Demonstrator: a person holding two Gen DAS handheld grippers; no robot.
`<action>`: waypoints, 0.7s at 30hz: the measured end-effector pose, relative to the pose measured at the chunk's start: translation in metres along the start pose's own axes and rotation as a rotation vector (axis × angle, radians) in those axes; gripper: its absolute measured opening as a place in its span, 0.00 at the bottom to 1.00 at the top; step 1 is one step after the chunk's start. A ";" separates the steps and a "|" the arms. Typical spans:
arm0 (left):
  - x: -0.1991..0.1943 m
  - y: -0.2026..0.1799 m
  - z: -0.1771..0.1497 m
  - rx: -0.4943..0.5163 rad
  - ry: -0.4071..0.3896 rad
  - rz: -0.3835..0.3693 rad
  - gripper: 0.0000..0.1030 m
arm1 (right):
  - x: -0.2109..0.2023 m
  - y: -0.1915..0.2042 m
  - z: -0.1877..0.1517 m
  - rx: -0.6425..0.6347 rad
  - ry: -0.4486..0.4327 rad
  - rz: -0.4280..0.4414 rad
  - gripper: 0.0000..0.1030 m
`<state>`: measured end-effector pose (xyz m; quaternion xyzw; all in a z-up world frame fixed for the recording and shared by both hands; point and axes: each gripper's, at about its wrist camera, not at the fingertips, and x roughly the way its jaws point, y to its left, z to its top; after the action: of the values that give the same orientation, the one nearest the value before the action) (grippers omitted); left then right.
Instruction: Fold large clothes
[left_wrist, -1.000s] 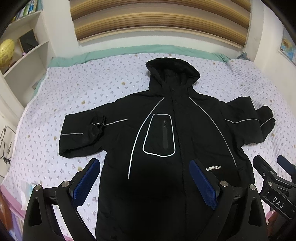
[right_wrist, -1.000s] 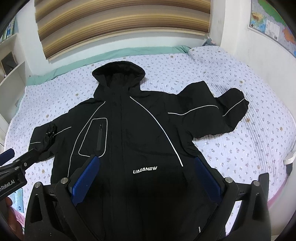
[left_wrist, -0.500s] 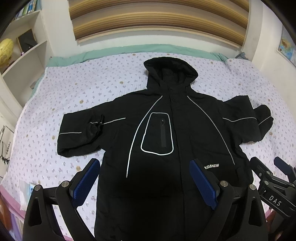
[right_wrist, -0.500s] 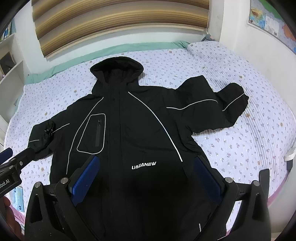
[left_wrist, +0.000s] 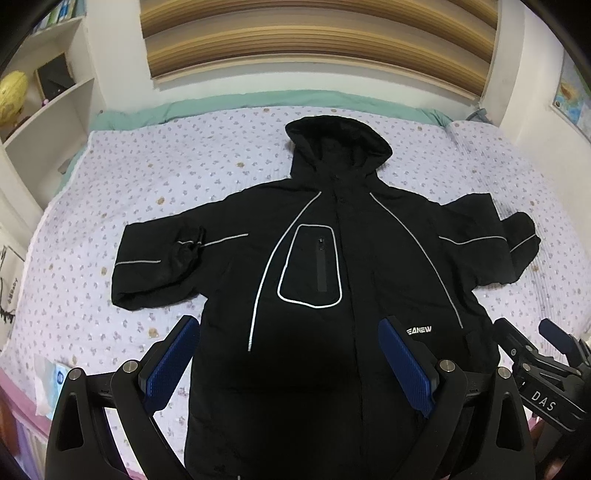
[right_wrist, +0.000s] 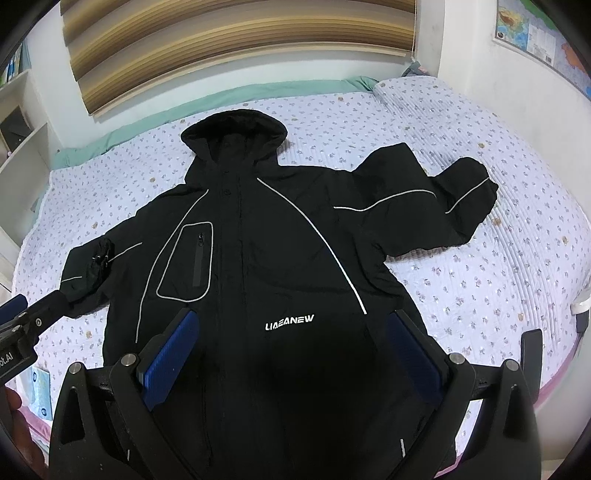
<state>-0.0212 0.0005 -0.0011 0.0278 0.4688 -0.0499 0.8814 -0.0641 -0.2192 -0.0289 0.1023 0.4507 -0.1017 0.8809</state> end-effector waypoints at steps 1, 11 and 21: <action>0.000 0.000 -0.001 -0.003 0.002 -0.002 0.95 | 0.000 -0.001 0.000 0.002 0.001 0.000 0.99; 0.003 -0.001 -0.003 0.006 0.007 0.006 0.95 | 0.005 -0.002 -0.001 0.011 0.019 -0.002 0.99; 0.016 0.011 0.002 -0.023 0.032 0.011 0.95 | 0.012 0.012 0.003 -0.037 0.028 0.009 0.99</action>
<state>-0.0094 0.0107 -0.0132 0.0210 0.4830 -0.0390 0.8745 -0.0514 -0.2096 -0.0360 0.0896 0.4643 -0.0879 0.8767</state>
